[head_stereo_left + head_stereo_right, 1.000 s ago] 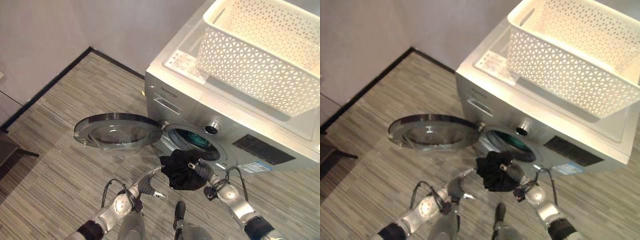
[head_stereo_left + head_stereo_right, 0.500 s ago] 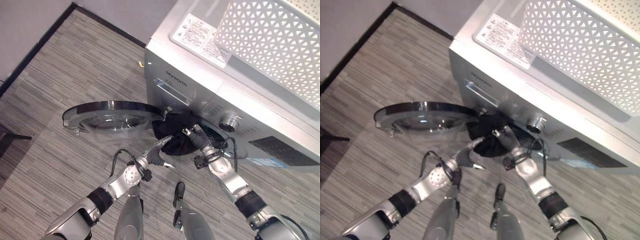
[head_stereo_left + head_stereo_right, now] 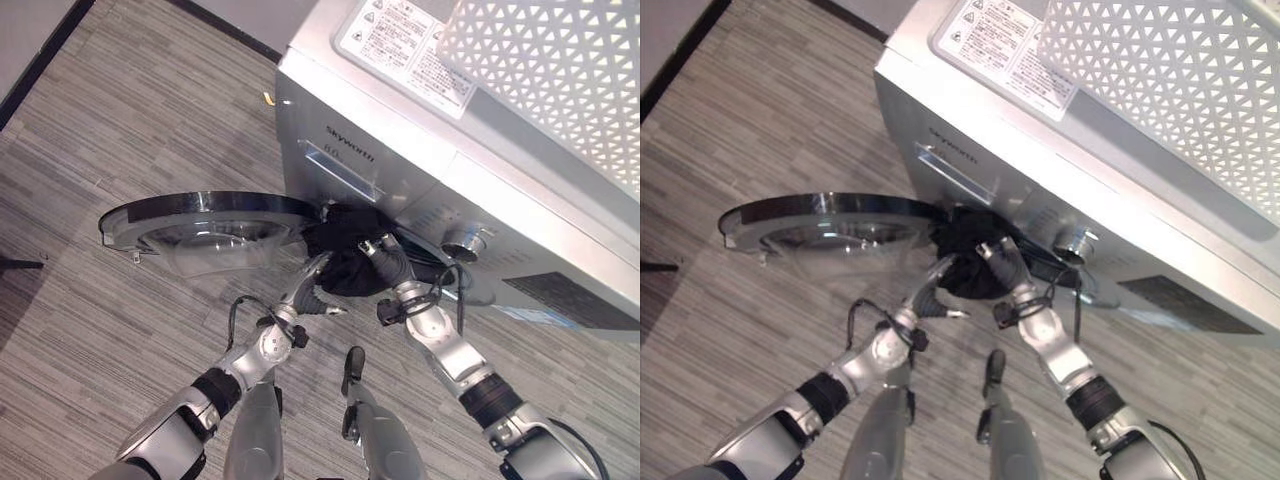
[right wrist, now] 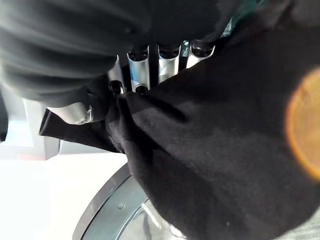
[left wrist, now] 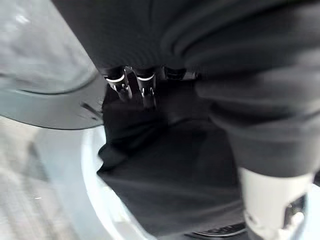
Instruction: Grab the laundry basket,head to the washer,open it,put in the laundry and shut it.
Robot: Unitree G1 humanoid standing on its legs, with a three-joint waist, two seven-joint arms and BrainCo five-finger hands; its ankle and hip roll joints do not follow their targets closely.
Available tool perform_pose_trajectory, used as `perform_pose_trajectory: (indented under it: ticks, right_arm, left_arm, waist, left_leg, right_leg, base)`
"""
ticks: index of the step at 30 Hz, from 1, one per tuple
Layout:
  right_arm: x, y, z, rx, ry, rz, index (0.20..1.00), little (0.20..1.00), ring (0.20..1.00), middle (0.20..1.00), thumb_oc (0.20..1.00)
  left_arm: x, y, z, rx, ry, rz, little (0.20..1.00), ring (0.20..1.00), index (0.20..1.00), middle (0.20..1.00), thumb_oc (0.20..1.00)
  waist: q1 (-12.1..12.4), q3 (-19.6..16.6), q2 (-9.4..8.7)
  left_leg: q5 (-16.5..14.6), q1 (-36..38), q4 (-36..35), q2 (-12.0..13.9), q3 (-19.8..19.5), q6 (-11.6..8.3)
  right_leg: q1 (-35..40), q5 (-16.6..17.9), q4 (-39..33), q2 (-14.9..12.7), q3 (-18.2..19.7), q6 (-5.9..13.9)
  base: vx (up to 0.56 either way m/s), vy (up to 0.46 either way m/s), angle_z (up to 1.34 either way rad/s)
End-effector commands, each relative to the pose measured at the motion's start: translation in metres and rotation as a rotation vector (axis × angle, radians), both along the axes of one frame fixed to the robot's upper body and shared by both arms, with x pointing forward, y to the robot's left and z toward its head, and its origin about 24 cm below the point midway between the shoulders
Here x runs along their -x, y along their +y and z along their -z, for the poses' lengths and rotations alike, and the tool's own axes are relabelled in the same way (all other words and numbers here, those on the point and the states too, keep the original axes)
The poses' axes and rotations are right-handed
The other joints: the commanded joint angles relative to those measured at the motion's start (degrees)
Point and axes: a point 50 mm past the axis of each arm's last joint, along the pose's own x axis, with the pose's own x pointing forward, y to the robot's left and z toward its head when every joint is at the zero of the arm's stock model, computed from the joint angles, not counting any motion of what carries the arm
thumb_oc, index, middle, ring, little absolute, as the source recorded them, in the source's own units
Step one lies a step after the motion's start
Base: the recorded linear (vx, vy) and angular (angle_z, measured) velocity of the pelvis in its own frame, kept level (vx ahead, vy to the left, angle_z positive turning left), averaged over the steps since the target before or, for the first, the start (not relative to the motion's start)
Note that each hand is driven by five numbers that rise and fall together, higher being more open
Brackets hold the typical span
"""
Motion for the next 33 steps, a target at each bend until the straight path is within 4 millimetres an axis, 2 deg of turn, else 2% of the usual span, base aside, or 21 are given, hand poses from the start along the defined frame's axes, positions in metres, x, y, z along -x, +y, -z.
perform_pose_trajectory:
  ticks: [1, 11, 20, 26, 27, 28, 33]
  right_arm:
    - [0.006, 0.013, -0.055, -0.168, -0.231, -0.076, 0.200, 0.200, 0.200, 0.200, 0.200]
    - [0.009, 0.017, -0.056, -0.204, -0.226, -0.078, 0.200, 0.200, 0.200, 0.200, 0.200]
    - [0.011, 0.022, -0.056, -0.210, -0.218, -0.111, 0.200, 0.200, 0.200, 0.200, 0.200]
    - [0.011, 0.027, -0.061, -0.222, -0.224, -0.139, 0.200, 0.200, 0.200, 0.200, 0.200]
    - [0.011, 0.028, -0.061, -0.226, -0.221, -0.147, 0.200, 0.200, 0.200, 0.200, 0.200]
    - [0.011, 0.029, -0.061, -0.233, -0.218, -0.151, 0.200, 0.200, 0.200, 0.200, 0.200]
    - [0.012, 0.029, -0.060, -0.240, -0.214, -0.148, 0.200, 0.200, 0.200, 0.200, 0.200]
  left_arm:
    - [0.000, -0.026, -0.004, 0.029, -0.014, 0.058, 1.000, 1.000, 1.000, 1.000, 1.000]
    - [-0.008, -0.068, -0.034, 0.179, -0.039, 0.125, 1.000, 1.000, 1.000, 1.000, 1.000]
    - [-0.019, -0.078, -0.057, 0.273, -0.071, 0.108, 1.000, 1.000, 1.000, 1.000, 1.000]
    - [-0.024, -0.075, -0.058, 0.317, -0.040, 0.081, 1.000, 1.000, 1.000, 1.000, 1.000]
    - [-0.025, -0.074, -0.057, 0.324, -0.034, 0.070, 0.583, 0.583, 0.583, 0.583, 0.583]
    - [-0.025, -0.074, -0.056, 0.324, -0.032, 0.061, 0.200, 0.200, 0.200, 0.200, 0.200]
    - [-0.032, -0.063, -0.054, 0.267, -0.056, 0.009, 0.200, 0.200, 0.200, 0.200, 0.200]
  waist:
    - [-0.1, -0.3, -1.60]
    - [-1.5, 0.8, -1.88]
    - [-2.6, 1.3, -2.05]
    - [-3.1, 1.2, -2.15]
    - [-3.1, 1.1, -2.16]
    - [-3.2, 1.1, -2.16]
    - [-3.5, 1.0, -2.20]
  left_leg:
    - [-6.2, 0.0, 4.2, -0.6, 1.1, 1.06]
    - [-4.8, -1.3, 2.4, -0.7, 0.8, 0.60]
    - [-4.2, -1.0, 0.7, -0.6, 1.3, 0.41]
    - [-4.2, -1.1, 0.4, -0.6, 1.9, 0.47]
    - [-4.2, -1.1, 0.4, -0.6, 2.0, 0.48]
    - [-4.2, -1.1, 0.4, -0.6, 2.1, 0.49]
    - [-4.1, -1.4, 0.0, -0.5, 2.3, 0.49]
  right_leg:
    - [-2.2, -1.1, 5.8, -3.2, 1.0, 1.46]
    - [-3.9, -0.9, 5.7, -2.9, 0.5, 1.25]
    - [-4.7, -0.8, 6.1, -3.0, 0.6, 1.39]
    - [-5.3, -0.1, 5.7, -3.0, 1.1, 1.63]
    - [-5.4, 0.0, 5.7, -3.0, 1.2, 1.64]
    - [-5.4, 0.1, 5.6, -3.0, 1.3, 1.62]
    - [-5.8, 0.3, 5.3, -2.9, 1.4, 1.73]
  base:
    - [0.00, 0.000, 0.00]
    - [-0.01, -0.010, 0.03]
    - [0.00, 0.000, 0.00]
    - [0.00, 0.002, -0.01]
    - [0.00, 0.008, -0.03]
    - [0.00, 0.000, 0.00]
    - [0.00, 0.000, 0.00]
